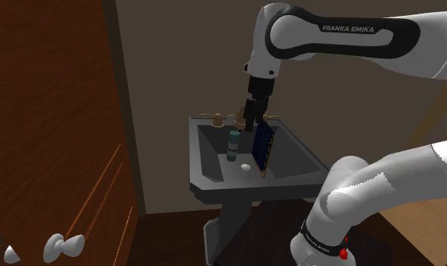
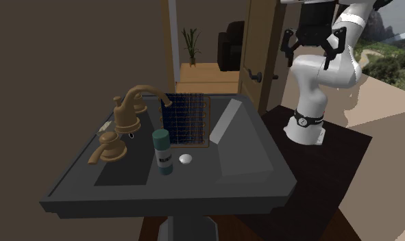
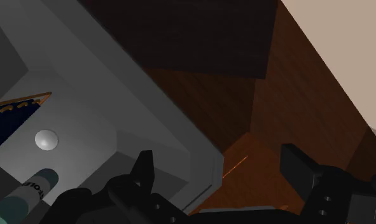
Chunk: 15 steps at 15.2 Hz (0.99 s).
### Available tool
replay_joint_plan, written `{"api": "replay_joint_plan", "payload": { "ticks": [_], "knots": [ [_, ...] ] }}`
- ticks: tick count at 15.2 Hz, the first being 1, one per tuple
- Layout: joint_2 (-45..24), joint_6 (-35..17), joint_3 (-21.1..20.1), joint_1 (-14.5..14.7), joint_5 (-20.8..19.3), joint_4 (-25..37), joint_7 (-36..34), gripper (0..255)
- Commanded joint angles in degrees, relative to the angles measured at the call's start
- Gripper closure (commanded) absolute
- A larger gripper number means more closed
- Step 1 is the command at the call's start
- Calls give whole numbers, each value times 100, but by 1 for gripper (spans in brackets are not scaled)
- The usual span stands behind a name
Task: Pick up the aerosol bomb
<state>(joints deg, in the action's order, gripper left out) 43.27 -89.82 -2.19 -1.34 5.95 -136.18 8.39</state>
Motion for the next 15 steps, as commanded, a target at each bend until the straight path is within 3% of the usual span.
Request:
{"api": "replay_joint_plan", "payload": {
  "ticks": [1, 8, 15],
  "knots": [
    [0, 0, 0, 0, 0, 0, 0, 0],
    [-774, -974, 562, -229, -461, -200, 831, 0],
    [-1870, -1930, 1098, -412, -745, -19, 1615, 0]
  ]
}}
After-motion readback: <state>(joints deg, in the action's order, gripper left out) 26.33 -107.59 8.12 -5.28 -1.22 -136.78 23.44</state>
